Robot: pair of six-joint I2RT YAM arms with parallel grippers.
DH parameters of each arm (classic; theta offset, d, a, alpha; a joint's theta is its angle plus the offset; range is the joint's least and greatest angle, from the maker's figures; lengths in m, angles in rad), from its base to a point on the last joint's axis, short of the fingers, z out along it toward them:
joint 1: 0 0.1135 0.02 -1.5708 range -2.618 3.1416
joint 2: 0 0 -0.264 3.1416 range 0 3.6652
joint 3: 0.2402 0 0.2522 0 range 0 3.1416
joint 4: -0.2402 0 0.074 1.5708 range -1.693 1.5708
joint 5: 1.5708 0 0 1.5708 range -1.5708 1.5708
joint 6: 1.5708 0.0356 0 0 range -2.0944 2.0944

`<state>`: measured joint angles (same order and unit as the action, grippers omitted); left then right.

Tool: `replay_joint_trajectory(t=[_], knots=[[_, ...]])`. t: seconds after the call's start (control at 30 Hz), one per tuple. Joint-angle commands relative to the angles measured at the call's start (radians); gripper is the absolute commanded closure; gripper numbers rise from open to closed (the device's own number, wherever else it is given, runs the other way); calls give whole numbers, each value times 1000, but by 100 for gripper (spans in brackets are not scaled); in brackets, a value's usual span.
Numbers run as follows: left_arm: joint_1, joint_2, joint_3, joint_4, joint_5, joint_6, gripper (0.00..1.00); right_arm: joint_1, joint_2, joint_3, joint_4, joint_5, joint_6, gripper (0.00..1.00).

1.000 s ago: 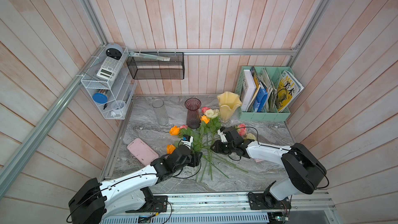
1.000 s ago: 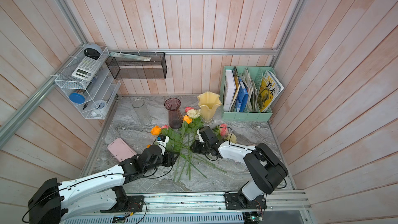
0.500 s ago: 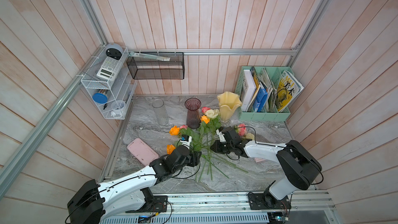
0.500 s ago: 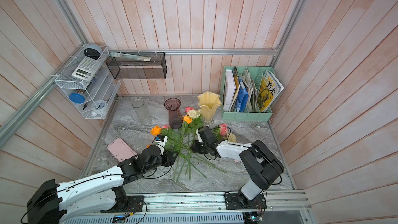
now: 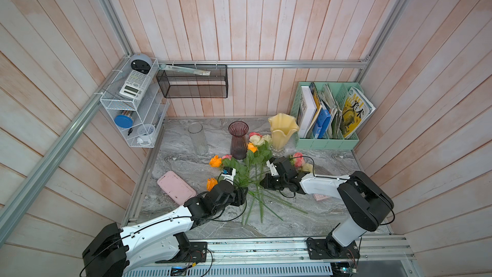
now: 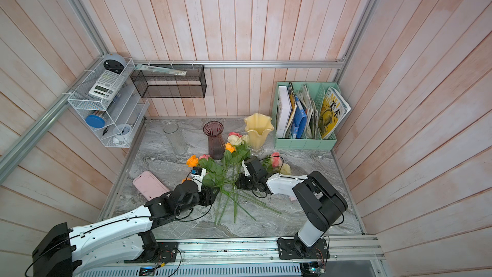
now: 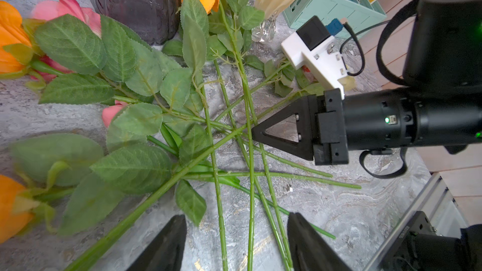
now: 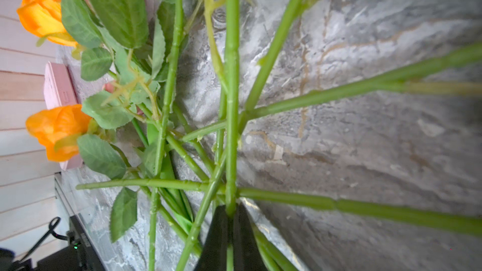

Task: Arrange the flowers in different vases according to their colors
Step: Pick up the flower at the center of the board.

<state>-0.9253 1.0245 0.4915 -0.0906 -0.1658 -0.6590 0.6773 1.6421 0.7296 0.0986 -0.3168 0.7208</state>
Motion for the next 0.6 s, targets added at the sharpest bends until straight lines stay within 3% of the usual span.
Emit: replay_joint_trajectory(t=[0.0,0.2,0.57], knots=[[-3,-17,-15,-17,-19,-2,33,-3,-6,12,-6,-10,-18,99],[-3,-16,-17,-20,-31,1,33,-3,-97,12,-101,22,-49,100],[-2,-18,-30,-5,-40,-5,33,-7,-421,-14,-305,135,-81,100]])
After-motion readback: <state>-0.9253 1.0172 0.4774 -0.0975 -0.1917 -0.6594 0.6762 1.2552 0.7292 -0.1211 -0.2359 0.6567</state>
